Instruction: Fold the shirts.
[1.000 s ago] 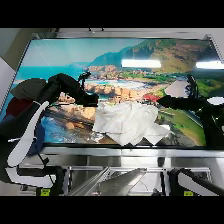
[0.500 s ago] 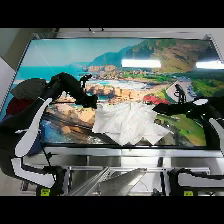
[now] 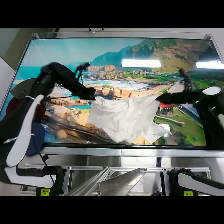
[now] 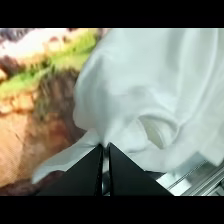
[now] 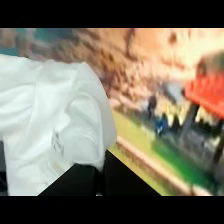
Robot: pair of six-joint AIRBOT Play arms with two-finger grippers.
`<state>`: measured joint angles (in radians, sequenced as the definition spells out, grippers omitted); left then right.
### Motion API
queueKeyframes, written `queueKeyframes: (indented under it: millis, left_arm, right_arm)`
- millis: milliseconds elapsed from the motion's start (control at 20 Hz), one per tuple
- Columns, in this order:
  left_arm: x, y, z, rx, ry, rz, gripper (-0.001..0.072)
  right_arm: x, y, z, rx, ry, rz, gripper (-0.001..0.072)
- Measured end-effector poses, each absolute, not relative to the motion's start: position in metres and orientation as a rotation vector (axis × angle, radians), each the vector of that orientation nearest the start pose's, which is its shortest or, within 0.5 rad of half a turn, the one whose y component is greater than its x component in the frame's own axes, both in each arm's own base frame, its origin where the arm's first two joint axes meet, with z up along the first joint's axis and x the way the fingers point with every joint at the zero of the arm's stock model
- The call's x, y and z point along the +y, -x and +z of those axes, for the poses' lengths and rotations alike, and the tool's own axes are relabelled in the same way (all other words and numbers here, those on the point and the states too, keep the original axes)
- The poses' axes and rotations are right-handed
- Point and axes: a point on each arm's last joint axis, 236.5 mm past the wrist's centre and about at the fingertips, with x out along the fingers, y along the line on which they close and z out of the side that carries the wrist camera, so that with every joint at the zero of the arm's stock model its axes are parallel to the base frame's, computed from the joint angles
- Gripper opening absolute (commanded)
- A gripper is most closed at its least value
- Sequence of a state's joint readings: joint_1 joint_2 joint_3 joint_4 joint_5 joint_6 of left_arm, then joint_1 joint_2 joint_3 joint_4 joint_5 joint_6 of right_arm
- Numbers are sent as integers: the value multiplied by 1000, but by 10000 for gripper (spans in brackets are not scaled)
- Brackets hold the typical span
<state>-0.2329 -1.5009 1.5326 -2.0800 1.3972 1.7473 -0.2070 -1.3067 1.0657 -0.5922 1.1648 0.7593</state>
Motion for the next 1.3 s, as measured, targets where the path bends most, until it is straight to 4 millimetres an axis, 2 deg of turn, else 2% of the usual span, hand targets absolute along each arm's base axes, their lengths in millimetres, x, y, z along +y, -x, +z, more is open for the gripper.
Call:
queueKeyframes:
  millis: [100,200,300,400,500,550,650,750,800,900,1000,1050,1150,1250,1300]
  left_arm:
    - [-211,-389,151,1111,114,-715,19]
    - [-211,-376,252,858,91,-754,19]
    - [-210,-339,352,596,59,-792,19]
    - [-204,-286,439,336,39,-816,19]
    - [-194,-234,496,137,46,-824,18]
    - [-187,-210,517,56,59,-823,18]
    - [-175,-177,539,-46,83,-812,19]
    - [-166,-168,541,-75,111,-787,19]
    - [-164,-174,538,-70,123,-769,19]
    - [-167,-202,518,-5,140,-743,19]
    - [-175,-254,478,126,150,-705,19]
    - [-178,-286,448,219,161,-679,19]
    - [-179,-348,374,429,186,-624,19]
    - [-176,-401,291,631,222,-579,19]
    - [-173,-424,243,736,233,-560,19]
  right_arm:
    - [99,-400,146,728,-234,732,20]
    - [103,-376,243,505,-90,728,20]
    - [111,-333,338,266,58,695,20]
    - [114,-281,416,39,204,618,20]
    - [112,-230,478,-154,324,507,20]
    - [109,-207,502,-227,373,449,19]
    - [103,-179,531,-310,423,365,20]
    - [99,-172,543,-334,432,333,20]
    - [97,-181,541,-317,422,337,20]
    - [93,-219,523,-218,378,380,20]
    - [92,-269,487,-68,303,459,21]
    - [92,-296,461,24,255,505,21]
    - [90,-352,393,240,147,598,21]
    - [90,-400,312,455,29,675,22]
    - [91,-421,268,556,-34,705,22]
